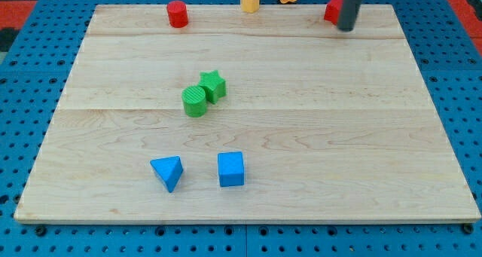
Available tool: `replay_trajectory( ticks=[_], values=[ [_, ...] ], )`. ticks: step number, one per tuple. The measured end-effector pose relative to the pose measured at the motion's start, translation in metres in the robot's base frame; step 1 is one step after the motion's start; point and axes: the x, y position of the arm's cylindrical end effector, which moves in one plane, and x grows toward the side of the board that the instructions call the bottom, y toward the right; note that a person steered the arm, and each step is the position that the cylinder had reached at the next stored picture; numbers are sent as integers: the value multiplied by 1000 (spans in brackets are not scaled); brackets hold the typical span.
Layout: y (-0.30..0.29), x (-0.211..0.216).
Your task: Slide the red circle into the red star
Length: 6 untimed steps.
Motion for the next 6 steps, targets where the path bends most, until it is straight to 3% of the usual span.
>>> replay_trajectory(
  ticks=[3, 4, 5, 6],
  values=[
    [-379, -23],
    [-399, -69],
    [-349, -78],
    [-300, -52]
  ],
)
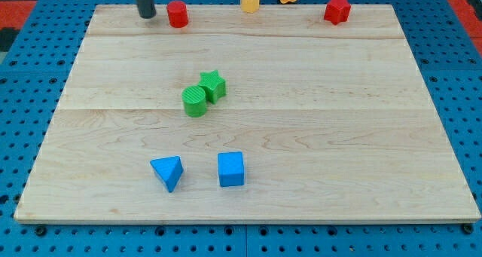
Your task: Slide the red circle into the red star
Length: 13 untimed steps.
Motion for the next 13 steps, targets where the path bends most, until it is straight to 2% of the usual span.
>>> replay_trajectory(
  ticks=[1, 2, 3, 4, 5, 6, 8, 9, 10, 11, 12, 13],
  values=[
    [67, 9],
    [76, 7],
    [25, -35],
    [57, -29],
    [124, 22],
    [180, 41],
    [40, -15],
    [85, -21],
    [191, 6],
    [249, 10],
    [161, -9],
    [194, -24]
  ],
)
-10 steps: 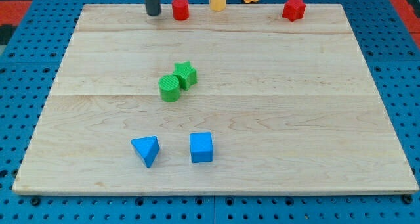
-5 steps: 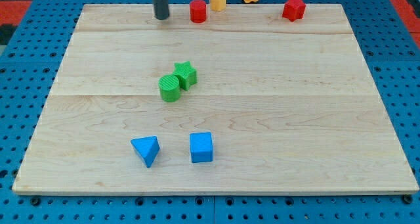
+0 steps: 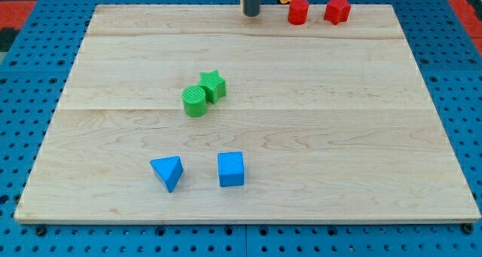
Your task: Slide the red circle into the red star
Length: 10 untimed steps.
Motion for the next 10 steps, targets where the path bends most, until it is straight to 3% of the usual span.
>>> replay_trajectory(
  ticks=[1, 2, 3, 7, 8, 10],
  values=[
    [74, 0],
    [84, 0],
    [54, 0],
    [39, 19],
    [25, 42],
    [36, 133]
  ],
)
